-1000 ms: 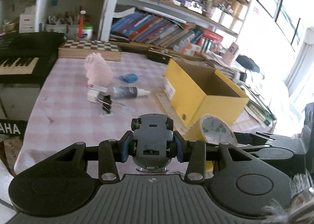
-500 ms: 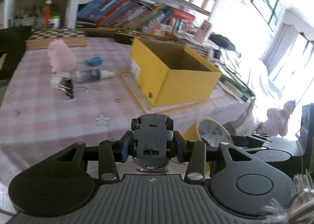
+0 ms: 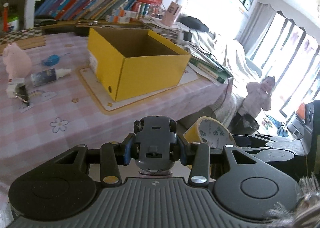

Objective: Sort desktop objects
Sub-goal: 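Carry the car and tape roll together over the yellow box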

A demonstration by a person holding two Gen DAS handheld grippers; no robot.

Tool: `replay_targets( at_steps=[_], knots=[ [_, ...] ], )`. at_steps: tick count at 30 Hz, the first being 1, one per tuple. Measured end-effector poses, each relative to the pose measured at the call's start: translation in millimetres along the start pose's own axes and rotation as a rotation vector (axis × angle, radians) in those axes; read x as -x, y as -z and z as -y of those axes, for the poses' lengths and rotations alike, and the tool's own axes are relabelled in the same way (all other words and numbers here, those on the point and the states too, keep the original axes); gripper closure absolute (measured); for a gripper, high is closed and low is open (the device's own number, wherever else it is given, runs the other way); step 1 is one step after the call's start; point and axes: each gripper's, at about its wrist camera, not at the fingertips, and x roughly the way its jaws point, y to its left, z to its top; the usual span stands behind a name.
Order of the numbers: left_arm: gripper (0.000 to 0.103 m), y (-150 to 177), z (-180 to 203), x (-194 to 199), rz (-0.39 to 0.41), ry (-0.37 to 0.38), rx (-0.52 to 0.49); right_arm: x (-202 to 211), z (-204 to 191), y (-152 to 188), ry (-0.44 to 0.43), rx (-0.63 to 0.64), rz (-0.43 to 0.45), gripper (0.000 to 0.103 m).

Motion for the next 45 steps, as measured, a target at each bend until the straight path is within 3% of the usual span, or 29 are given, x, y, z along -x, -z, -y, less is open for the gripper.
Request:
replay_targets(
  at_steps=[10,45],
  knots=[
    [0.063,-10,6,-16,-0.012,0.037,-0.018,-3,11,-7,0.026,-0.019,0.004,0.011],
    [0.063,-50,26,-68,-0.002,-0.008,0.025,-43,53,-55,-0.02,0.023,-0.034,0.011]
  ],
)
